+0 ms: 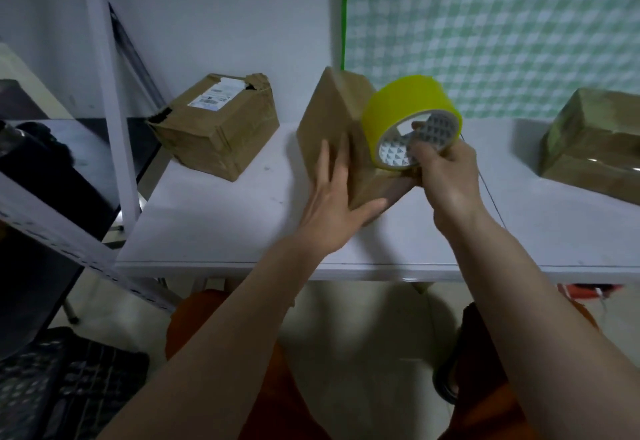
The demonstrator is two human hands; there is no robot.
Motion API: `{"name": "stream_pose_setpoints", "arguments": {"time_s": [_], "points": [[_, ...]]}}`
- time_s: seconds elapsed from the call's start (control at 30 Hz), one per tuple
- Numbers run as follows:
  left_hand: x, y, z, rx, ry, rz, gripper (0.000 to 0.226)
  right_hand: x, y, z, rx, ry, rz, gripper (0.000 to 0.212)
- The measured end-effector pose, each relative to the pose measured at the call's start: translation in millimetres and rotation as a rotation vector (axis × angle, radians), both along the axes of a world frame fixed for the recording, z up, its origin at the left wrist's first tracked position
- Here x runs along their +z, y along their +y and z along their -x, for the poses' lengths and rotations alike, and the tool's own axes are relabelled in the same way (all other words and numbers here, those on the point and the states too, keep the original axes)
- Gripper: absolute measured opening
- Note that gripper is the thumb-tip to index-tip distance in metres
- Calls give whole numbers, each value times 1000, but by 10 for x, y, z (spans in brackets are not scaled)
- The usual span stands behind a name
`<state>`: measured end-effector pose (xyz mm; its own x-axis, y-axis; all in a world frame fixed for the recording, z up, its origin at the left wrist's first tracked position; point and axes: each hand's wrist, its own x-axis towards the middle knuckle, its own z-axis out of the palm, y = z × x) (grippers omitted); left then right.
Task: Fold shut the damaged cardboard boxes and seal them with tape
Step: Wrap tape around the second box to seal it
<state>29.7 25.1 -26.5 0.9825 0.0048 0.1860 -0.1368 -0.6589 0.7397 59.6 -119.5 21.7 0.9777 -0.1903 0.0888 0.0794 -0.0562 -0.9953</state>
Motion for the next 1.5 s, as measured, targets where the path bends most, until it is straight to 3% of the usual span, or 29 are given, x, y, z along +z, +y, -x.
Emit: {"name": "stream_pose_setpoints", "arguments": {"time_s": [0.13,0.23,0.27,0.4,0.63,0.73,0.87,1.17,1.37,1.5], "points": [[76,-185,-84,74,34,200,123,-69,-48,57,17,-63,380,15],[-22,-209,-22,118,86,207,120,-142,-55,70,22,-44,561,19],[-40,-170,-16,108,78,186,117,-142,-81,38,-1,-62,544,17],[-24,11,19,-2,68,53,99,-54,-241,-41,-112,80,-23,22],[170,-178,-100,79,69,-292,124,-180,-169,-33,-88,228,-277,13],[157,-223,-113,85,73,-373,123,-239,-122,-27,-83,265,-305,9],[116,-186,-110,96,61,-450,120,-162,-256,-113,-139,176,-243,22],[152,-238,-87,111,73,-452,118,-291,-558,-245,-187,224,-254,28],[170,-237,-50,102,109,-384,116,-573,-497,-223,-165,370,-319,16],[135,-184,-13,75,125,-193,115,-652,-448,-216,-72,417,-379,6]]}}
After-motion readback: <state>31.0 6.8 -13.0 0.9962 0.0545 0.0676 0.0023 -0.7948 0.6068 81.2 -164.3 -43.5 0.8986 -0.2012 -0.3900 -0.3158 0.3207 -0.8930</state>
